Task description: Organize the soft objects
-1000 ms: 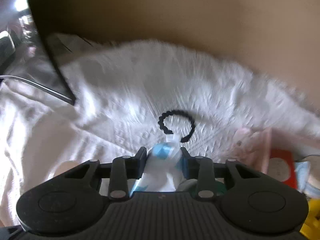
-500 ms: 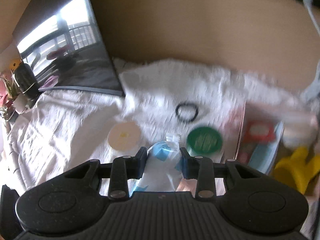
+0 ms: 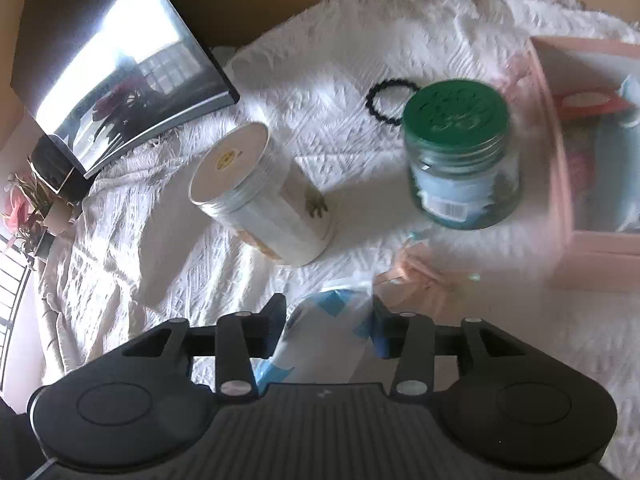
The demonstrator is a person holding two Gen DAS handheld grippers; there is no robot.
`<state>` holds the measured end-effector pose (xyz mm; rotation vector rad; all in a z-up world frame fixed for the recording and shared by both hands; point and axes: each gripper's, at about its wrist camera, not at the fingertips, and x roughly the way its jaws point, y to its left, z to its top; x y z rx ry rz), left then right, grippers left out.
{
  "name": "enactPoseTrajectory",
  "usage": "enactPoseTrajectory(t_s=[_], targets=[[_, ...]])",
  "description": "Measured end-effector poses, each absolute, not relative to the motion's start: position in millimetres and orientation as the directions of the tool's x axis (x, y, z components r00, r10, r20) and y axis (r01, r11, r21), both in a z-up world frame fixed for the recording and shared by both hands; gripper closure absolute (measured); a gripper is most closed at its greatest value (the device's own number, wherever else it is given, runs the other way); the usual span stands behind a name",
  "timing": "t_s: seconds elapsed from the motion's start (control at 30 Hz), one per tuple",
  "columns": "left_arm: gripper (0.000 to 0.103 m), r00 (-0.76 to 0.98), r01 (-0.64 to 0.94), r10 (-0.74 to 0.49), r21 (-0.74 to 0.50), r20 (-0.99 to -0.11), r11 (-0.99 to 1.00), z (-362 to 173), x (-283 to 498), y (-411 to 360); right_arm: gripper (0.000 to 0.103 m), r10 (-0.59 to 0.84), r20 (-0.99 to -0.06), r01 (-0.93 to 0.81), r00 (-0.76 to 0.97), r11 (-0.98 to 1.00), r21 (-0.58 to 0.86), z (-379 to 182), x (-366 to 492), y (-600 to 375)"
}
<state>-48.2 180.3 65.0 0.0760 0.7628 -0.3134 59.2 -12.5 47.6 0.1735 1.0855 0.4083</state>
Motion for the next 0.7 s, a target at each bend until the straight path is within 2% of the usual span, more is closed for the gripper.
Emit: enactPoseTrajectory(t_s=[0.07, 0.17, 0.3, 0.4, 0.53, 0.7], targets=[[0.077, 0.685, 0.292, -0.242, -0.045, -0.688, 0.955, 62.7, -41.5, 182.4, 0.049, 0.383, -0.801, -0.262, 0.460, 0.921, 0.290, 58.3, 47.2, -22.5], [0.077, 0.700, 0.255, -0.221, -0.051, -0.679, 0.966, 64.7, -34.7, 182.1, 0.040, 0.283, -0.764, -0.299, 0.579, 0.946, 0.125, 74.2, 15.3, -35.4], [0.077, 0.722, 0.218, -0.198, -0.054, -0.663, 0.974, 67.1, -24.1, 175.3, 0.038, 0.056, -0.714, -0.254, 0.698, 0.951, -0.174, 63.0, -22.6, -52.8], [0.077, 0.713, 0.243, -0.215, -0.053, -0.667, 0.969, 67.4, -19.4, 163.3, 0.038, -0.095, -0.692, -0.181, 0.715, 0.932, -0.314, 38.4, -37.1, -71.1], [0.077, 0.698, 0.305, -0.240, -0.022, -0.674, 0.952, 65.5, -15.8, 137.8, 0.038, -0.154, -0.710, -0.085, 0.687, 0.954, -0.289, 20.1, -40.2, -98.1], [0.077, 0.682, 0.338, -0.217, 0.038, -0.699, 0.940, 52.3, -7.8, 108.4, 0.029, -0.141, -0.683, -0.011, 0.716, 0.977, -0.213, 12.3, -46.5, -116.2]])
